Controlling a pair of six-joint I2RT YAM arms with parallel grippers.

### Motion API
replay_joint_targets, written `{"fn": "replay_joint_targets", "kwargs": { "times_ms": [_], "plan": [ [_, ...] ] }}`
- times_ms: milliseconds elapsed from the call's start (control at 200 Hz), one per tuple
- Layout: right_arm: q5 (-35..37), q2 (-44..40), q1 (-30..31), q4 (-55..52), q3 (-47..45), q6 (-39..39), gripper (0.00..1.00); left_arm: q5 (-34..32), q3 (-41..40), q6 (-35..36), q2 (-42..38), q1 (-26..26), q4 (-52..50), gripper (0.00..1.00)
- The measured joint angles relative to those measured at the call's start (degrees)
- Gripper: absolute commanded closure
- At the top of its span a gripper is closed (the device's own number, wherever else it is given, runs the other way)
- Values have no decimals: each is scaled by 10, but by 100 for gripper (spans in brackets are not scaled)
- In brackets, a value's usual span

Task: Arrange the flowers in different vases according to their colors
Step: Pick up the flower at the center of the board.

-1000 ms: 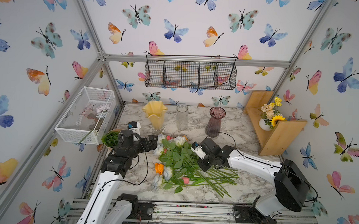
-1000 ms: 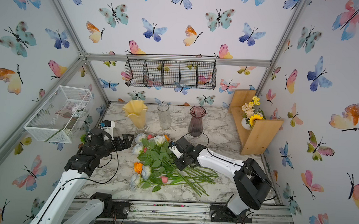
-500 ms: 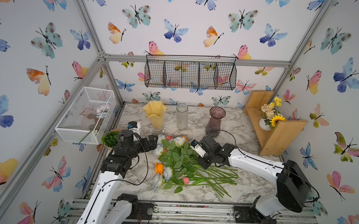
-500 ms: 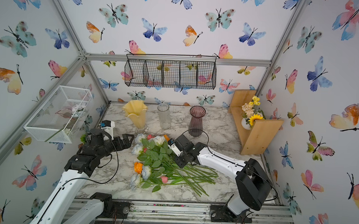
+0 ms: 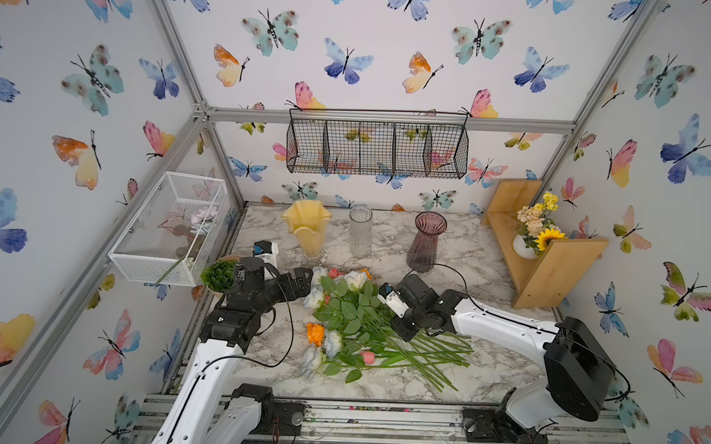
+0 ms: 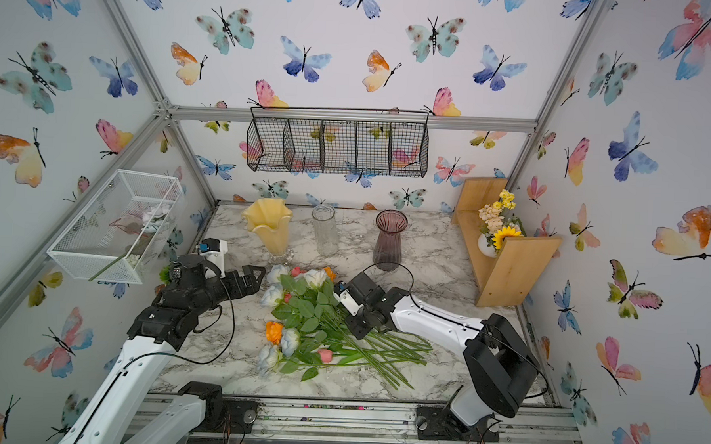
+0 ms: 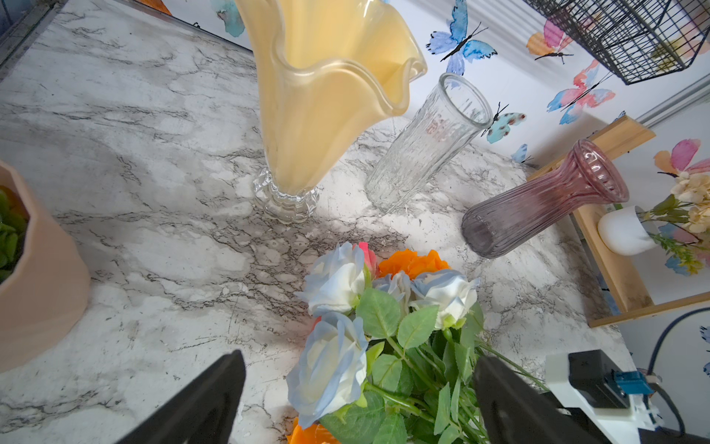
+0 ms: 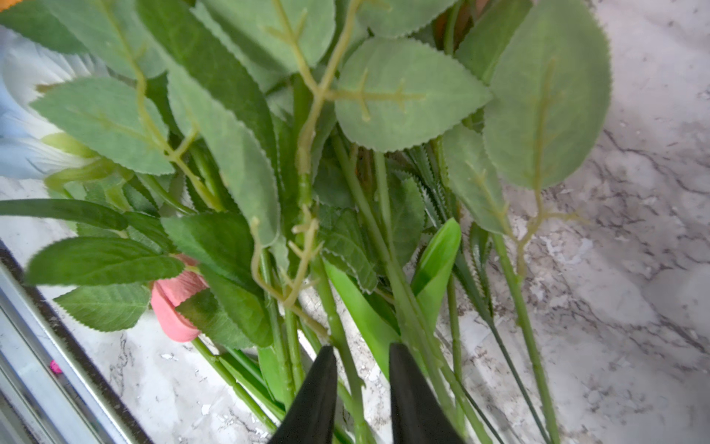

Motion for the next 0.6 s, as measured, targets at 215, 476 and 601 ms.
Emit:
{"fn": "replay_joint_targets", "kwargs": {
  "times_ms": [215,476,601],
  "plan": [
    [-2,3,3,12,-4,4,79,0,0,0,1,0,0,1],
    [-2,20,3,27,-5,6,81,0,0,0,1,0,0,1],
    [-2,30,3,29,-5,6,84,0,0,0,1,0,0,1]
  ]
}}
